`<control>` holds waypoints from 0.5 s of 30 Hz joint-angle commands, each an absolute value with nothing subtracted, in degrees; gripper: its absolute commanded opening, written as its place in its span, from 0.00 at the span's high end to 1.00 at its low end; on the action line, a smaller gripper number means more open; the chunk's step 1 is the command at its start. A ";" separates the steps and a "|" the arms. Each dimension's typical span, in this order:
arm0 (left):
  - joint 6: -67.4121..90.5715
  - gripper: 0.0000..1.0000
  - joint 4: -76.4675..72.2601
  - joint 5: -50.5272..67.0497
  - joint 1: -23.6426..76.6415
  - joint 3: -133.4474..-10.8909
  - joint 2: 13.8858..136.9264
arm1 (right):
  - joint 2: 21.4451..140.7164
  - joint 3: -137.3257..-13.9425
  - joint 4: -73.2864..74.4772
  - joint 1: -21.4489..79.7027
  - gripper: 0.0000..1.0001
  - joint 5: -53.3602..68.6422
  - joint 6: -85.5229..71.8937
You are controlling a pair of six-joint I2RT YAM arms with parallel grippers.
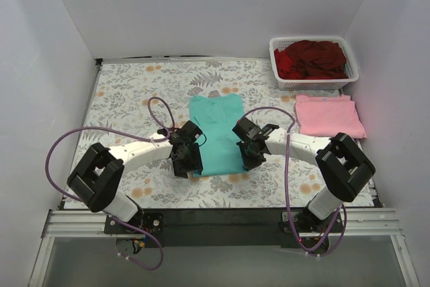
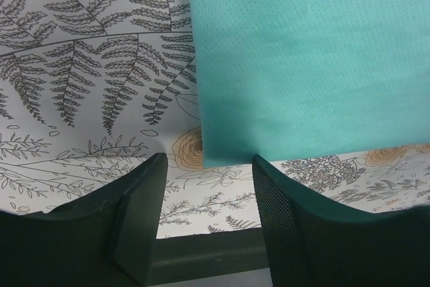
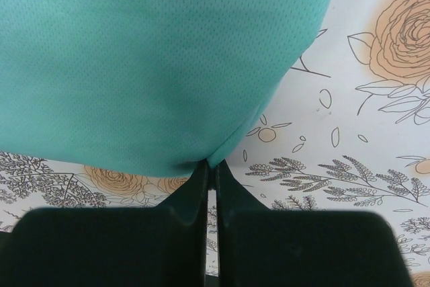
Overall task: Fold and stack the t-shirts
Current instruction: Fold the tshirt
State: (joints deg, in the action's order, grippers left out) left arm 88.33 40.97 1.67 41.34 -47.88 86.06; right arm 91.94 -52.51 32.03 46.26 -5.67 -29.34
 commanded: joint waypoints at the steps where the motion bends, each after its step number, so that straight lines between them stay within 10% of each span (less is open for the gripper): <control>1: 88.51 0.48 41.57 1.58 42.18 -50.45 87.18 | 95.71 -49.83 32.08 47.28 0.99 -4.92 -28.57; 15: 88.77 0.72 41.57 0.70 43.24 -51.06 93.69 | 95.89 -49.57 31.46 47.20 0.99 -3.87 -28.13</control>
State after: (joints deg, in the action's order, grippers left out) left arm 88.51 42.46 1.65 42.61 -51.51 91.72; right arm 91.98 -52.51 31.81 46.26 -5.19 -28.23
